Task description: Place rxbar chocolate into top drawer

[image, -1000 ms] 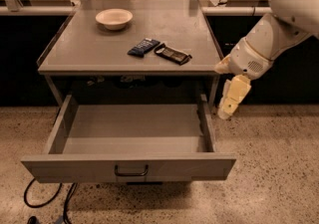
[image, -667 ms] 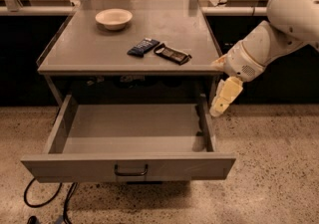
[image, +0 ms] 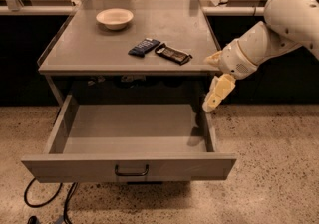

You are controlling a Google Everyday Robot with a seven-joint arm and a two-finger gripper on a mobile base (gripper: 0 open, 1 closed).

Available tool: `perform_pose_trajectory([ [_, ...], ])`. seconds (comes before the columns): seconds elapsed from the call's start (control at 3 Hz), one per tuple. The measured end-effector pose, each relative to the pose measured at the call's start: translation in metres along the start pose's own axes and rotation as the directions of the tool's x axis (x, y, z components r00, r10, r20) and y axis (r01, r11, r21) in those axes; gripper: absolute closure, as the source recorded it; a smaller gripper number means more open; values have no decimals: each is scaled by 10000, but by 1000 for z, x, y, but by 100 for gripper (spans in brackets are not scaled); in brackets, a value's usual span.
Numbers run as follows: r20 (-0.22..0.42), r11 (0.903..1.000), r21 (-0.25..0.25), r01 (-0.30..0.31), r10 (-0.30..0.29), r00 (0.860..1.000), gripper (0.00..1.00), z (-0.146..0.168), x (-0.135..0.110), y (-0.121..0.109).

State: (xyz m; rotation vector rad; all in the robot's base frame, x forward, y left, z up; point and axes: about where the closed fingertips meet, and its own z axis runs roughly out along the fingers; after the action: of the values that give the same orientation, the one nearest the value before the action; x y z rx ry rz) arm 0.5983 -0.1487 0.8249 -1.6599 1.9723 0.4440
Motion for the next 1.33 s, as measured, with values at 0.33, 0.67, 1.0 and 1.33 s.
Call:
perform_pose_trajectory([
  [0.33,1721,9988,-34,492,-478,9839,0,17,-39,-25],
  [0.67,3164,9930,1002,619,-908,9443,0,2,-79,-39],
  [1.0,3407,9854,1650,416,-966,9352,0,2,-90,-57],
  [1.33,4403,9920,754,1012,-1242,8892,0,18,-105,-54],
])
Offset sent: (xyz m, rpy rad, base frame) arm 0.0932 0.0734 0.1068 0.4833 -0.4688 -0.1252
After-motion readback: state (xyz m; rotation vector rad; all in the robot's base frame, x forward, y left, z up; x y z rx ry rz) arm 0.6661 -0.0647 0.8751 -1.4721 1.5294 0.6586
